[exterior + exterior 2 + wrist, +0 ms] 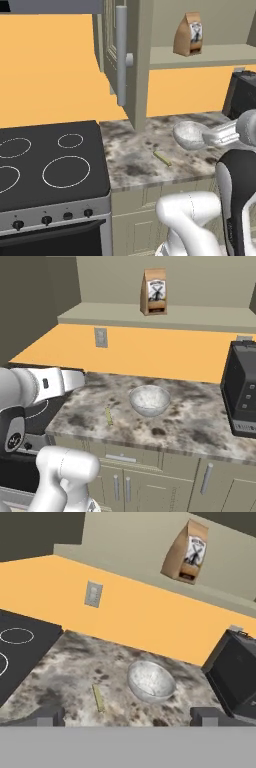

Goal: Pick the egg and butter from the fridge and place them by the bowl for mixing.

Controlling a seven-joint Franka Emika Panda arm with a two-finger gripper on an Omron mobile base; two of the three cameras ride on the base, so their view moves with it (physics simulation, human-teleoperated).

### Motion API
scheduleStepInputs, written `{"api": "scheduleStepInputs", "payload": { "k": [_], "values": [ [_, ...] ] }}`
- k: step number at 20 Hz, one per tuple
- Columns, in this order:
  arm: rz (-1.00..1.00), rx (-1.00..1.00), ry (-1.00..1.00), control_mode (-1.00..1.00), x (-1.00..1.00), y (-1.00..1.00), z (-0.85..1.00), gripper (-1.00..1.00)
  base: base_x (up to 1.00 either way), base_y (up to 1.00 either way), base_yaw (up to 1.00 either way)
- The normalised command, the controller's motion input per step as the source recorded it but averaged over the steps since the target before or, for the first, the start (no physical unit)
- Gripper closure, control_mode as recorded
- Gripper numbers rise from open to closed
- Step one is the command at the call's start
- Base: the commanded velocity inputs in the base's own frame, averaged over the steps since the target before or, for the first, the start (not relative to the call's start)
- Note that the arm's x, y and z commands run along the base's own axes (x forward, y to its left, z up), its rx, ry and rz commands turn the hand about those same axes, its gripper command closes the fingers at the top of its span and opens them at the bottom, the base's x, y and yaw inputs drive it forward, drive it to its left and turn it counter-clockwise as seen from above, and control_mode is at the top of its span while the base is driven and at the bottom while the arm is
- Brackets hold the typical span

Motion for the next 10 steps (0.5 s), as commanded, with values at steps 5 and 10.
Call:
{"api": "scheduleStepInputs", "payload": {
  "k": [5, 10],
  "values": [
    [0.00, 0.00, 0.00, 1.00, 0.00, 0.00, 0.00, -1.00, -1.00, 0.00, 0.08],
    [0.00, 0.00, 0.00, 1.00, 0.00, 0.00, 0.00, -1.00, -0.96, 0.46, 0.08]
  ]
}}
